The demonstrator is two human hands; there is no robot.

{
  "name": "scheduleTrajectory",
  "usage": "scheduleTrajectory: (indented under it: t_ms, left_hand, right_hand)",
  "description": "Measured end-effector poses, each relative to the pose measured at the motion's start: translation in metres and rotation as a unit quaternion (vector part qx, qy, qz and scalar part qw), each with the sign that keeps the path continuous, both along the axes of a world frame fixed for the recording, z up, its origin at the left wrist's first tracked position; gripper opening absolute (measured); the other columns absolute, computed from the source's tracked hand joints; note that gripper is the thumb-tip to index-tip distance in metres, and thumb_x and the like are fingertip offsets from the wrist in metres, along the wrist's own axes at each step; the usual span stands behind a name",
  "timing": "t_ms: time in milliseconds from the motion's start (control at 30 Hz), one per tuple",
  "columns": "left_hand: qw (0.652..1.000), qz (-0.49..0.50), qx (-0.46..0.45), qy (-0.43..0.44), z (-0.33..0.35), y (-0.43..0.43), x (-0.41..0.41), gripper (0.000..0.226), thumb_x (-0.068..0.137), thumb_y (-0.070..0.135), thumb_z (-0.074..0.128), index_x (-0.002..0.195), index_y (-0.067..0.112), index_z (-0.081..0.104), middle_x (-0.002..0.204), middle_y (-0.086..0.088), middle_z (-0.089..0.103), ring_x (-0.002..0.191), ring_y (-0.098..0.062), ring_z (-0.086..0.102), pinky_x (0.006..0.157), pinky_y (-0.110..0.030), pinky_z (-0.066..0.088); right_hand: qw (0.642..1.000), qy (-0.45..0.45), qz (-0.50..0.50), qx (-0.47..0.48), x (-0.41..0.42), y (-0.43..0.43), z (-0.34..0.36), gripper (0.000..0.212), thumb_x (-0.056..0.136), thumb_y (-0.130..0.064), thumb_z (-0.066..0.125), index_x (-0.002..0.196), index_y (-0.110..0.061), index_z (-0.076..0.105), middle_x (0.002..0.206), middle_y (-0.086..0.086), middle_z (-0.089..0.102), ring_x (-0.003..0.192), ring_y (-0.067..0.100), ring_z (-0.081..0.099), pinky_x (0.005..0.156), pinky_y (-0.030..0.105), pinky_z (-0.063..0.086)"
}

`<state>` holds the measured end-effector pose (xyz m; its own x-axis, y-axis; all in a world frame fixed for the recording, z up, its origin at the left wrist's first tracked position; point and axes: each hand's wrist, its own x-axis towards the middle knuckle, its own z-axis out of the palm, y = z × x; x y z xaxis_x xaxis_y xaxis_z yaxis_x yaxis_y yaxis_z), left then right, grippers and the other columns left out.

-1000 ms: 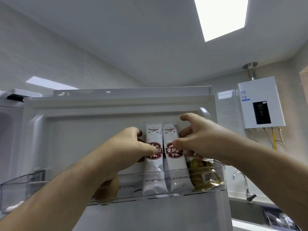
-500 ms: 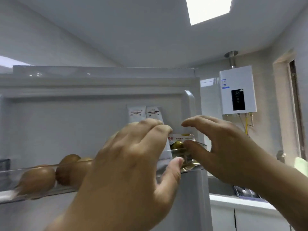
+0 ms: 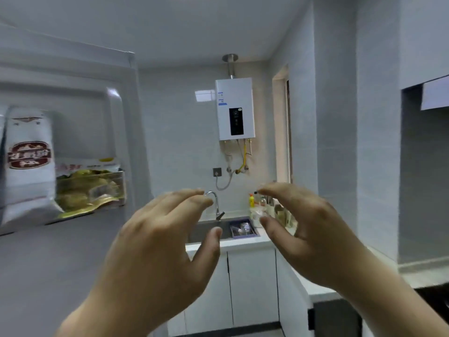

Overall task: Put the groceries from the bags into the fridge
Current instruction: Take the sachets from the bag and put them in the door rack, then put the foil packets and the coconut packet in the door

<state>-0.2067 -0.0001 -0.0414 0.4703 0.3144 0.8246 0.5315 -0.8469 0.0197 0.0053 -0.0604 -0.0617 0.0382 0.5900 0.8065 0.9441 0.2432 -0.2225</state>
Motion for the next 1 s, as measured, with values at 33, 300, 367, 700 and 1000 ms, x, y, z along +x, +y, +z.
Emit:
scheduleTrajectory:
  t_ms: [33,300,367,700,1000]
  left_hand:
    - [1.0,-0.011,-0.02,0.018,-0.007,0.0,0.017,0.042,0.079,0.045,0.05,0.108,0.022,0.069,0.113,0.006,0.069,0.102,-0.01,0.062,0.092,-0.027,0.044]
    - [0.978,-0.078,-0.117,0.153,-0.067,-0.009,0.16,0.062,0.076,0.064,0.043,0.126,0.032,0.06,0.126,0.019,0.06,0.113,-0.001,0.055,0.092,-0.014,0.033]
    - [0.973,-0.126,-0.135,0.139,-0.08,-0.013,0.193,0.06,0.08,0.066,0.045,0.133,0.038,0.052,0.133,0.027,0.047,0.12,0.008,0.04,0.096,-0.009,0.026]
    - [0.893,-0.359,-0.204,0.182,-0.134,-0.091,0.358,0.065,0.079,0.066,0.044,0.14,0.044,0.036,0.126,0.037,0.029,0.117,0.013,0.028,0.101,-0.014,0.025]
    - [0.808,-0.494,-0.225,0.228,-0.17,-0.149,0.474,0.055,0.084,0.05,0.056,0.137,0.04,0.043,0.128,0.034,0.041,0.12,0.007,0.039,0.094,-0.017,0.031]
  right_hand:
    - [1.0,0.002,-0.018,-0.013,0.017,-0.01,-0.008,0.047,0.087,-0.043,0.051,0.13,-0.026,0.058,0.124,-0.011,0.065,0.114,0.005,0.058,0.097,0.024,0.048]
    - [0.974,-0.003,-0.196,-0.114,0.141,-0.102,-0.064,0.051,0.092,-0.047,0.042,0.142,-0.036,0.041,0.138,-0.026,0.043,0.121,-0.013,0.029,0.098,0.002,0.016]
    - [0.965,0.02,-0.23,-0.127,0.163,-0.128,-0.077,0.046,0.097,-0.044,0.046,0.142,-0.038,0.039,0.14,-0.027,0.041,0.126,-0.01,0.031,0.102,0.008,0.019]
    - [0.882,0.136,-0.417,-0.174,0.236,-0.271,-0.141,0.043,0.097,-0.037,0.051,0.14,-0.037,0.044,0.128,-0.035,0.037,0.12,-0.015,0.026,0.093,-0.003,0.014]
    - [0.761,0.234,-0.578,-0.177,0.266,-0.37,-0.17,0.041,0.099,-0.038,0.049,0.14,-0.041,0.043,0.125,-0.036,0.031,0.117,-0.015,0.023,0.094,0.004,0.014]
